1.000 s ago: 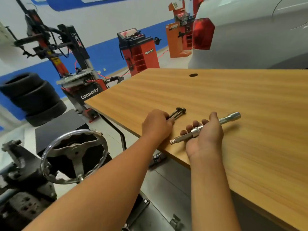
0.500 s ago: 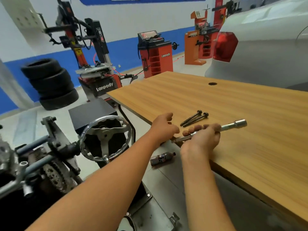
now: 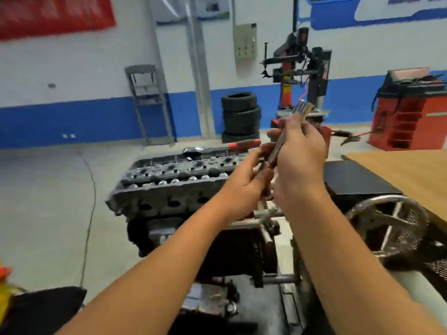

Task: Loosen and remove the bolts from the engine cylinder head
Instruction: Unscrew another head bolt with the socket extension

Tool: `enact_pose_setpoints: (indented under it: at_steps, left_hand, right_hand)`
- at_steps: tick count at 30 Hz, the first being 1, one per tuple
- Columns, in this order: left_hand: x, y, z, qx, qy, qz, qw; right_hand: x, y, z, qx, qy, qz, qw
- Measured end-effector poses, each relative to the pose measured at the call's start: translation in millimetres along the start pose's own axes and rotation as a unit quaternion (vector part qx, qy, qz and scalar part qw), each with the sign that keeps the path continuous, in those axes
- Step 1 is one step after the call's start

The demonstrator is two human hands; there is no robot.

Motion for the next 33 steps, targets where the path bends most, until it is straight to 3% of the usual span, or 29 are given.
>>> enact_pose_setpoints:
  at_steps: [3,10,13,17,21,33]
  left_hand:
    - [-3.8,21.3,-68.4,0.049,0.023,-0.006,0.999]
    - [-11.5,0.9,-168.8,0.078,-0.092,-0.002,0.993]
    - [-27.6,-12.4,-195.2,0.05,-0.192,-0.028,0.98]
    - [-58.1,-11.8,-224.1,0.042,-0.224,-0.044,0.973]
    - [-74.8,-7.7,-235.0,0.046,-0.201,-0.009,0.978]
    - [-80.5,-8.4,-241.0,0.044,-0.118,0.039,0.991]
  right_hand:
    - [19.3,13.4,72.0,-0.083,0.007,0.02,0.996]
    - [15.4,-12.1,180.2,-0.249,0.008,-0.043,0.968]
    - [31.5,-29.2,203.4,-0.266,0.057,-0.039,0.961]
    - [71.2,-41.1,214.6,-0.314,0.076,-0.023,0.946]
    - [88.2,-49.9,218.4,-0.329,0.03,0.004,0.944]
    - [92.5,-50.9,233.2,-0.375,0.033,-0.021,0.926]
Point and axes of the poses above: each hand's wrist, its own y-axis away from the middle knuckle, its own z-axis out of the palm, x = y × z, the point moved 4 cm from there along -y, towards the middle knuckle, and after that the axes turned 5 degrees about z, right-handed, at the moved point
